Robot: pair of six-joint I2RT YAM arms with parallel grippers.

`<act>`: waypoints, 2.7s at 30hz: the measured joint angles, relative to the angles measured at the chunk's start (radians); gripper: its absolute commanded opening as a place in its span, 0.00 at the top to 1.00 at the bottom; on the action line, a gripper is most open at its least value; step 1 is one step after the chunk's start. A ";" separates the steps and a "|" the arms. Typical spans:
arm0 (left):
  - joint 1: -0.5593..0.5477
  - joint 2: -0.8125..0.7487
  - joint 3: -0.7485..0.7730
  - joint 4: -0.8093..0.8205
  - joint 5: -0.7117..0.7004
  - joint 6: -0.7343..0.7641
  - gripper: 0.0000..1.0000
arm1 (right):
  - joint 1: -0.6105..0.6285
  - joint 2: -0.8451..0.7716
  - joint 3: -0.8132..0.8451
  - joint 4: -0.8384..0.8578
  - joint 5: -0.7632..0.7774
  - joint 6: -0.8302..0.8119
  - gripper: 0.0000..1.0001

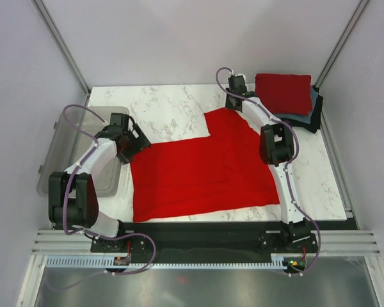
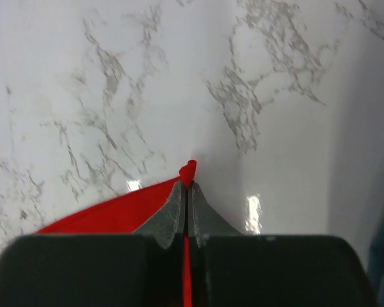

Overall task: Fold and stack the t-shirts
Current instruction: Fold the tshirt

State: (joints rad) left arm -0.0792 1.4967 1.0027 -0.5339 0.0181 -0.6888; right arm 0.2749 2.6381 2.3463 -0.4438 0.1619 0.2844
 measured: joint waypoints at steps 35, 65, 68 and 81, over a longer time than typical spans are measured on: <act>-0.137 0.356 0.385 -0.138 -0.192 0.035 0.05 | -0.149 -0.713 -0.592 -0.206 0.180 0.000 1.00; -0.104 0.661 0.654 -0.183 -0.246 0.053 0.91 | -0.185 -0.782 -0.722 -0.115 -0.015 0.016 1.00; -0.104 0.663 0.657 -0.184 -0.243 0.054 0.98 | -0.185 -0.782 -0.723 -0.113 -0.018 0.017 1.00; -0.103 0.658 0.851 -0.283 -0.228 0.054 0.98 | -0.185 -0.652 -0.450 -0.139 -0.179 0.072 1.00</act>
State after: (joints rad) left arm -0.1818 2.1544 1.8534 -0.8169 -0.2096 -0.6346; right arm 0.0898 1.9858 1.8965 -0.5827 -0.0174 0.3569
